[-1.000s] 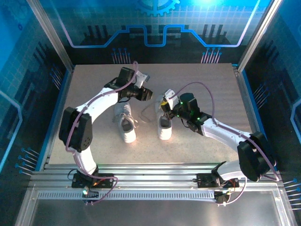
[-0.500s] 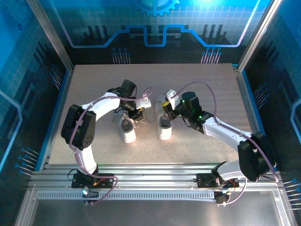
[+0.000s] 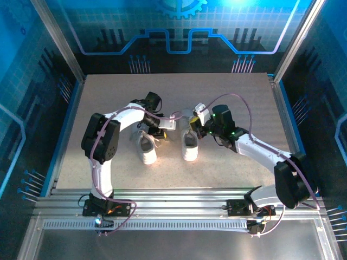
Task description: Tie the shoes
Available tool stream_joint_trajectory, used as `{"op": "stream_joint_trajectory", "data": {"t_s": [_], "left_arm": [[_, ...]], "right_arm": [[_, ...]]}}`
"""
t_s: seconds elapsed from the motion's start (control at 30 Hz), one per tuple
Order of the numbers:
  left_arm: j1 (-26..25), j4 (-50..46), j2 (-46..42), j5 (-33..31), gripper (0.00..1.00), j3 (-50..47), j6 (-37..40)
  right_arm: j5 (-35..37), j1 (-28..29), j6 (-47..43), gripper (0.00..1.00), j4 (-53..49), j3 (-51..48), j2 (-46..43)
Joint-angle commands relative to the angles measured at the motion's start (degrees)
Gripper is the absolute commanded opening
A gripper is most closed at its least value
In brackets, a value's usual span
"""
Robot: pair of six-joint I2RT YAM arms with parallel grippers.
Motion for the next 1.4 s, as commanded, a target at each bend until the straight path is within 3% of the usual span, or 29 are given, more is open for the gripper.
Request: {"op": "stream_joint_trajectory", "data": {"t_s": [0.0, 0.47, 0.5, 0.67, 0.93, 1.37], "left_arm": [[-0.9, -1.7, 1.9, -1.4, 0.49, 2.3, 5.0], [-2.9, -7.0, 6.9, -7.6, 0.47, 4.7, 11.0], [-3.0, -7.1, 7.1, -7.5, 0.44, 4.7, 10.7], [-3.5, -7.7, 6.8, -6.0, 0.0, 5.5, 8.2], [1.0, -2.2, -3.7, 3.5, 0.0, 2.2, -1.3], [2.6, 7.5, -21.1, 8.2, 0.0, -5.8, -11.6]], "right_arm": [[-1.7, -0.9, 0.9, 0.0, -0.5, 1.2, -1.1], [-2.0, -1.4, 1.1, 0.0, -1.0, 1.3, -1.4], [-2.0, -1.4, 1.2, 0.0, -1.0, 1.3, -1.5], [-1.4, -1.8, 1.9, 0.0, -2.0, 2.0, -1.7], [-0.7, -2.0, 3.7, 0.0, -3.9, 3.9, -1.3], [-3.7, -2.0, 5.8, 0.0, -10.0, 10.9, 3.3]]}}
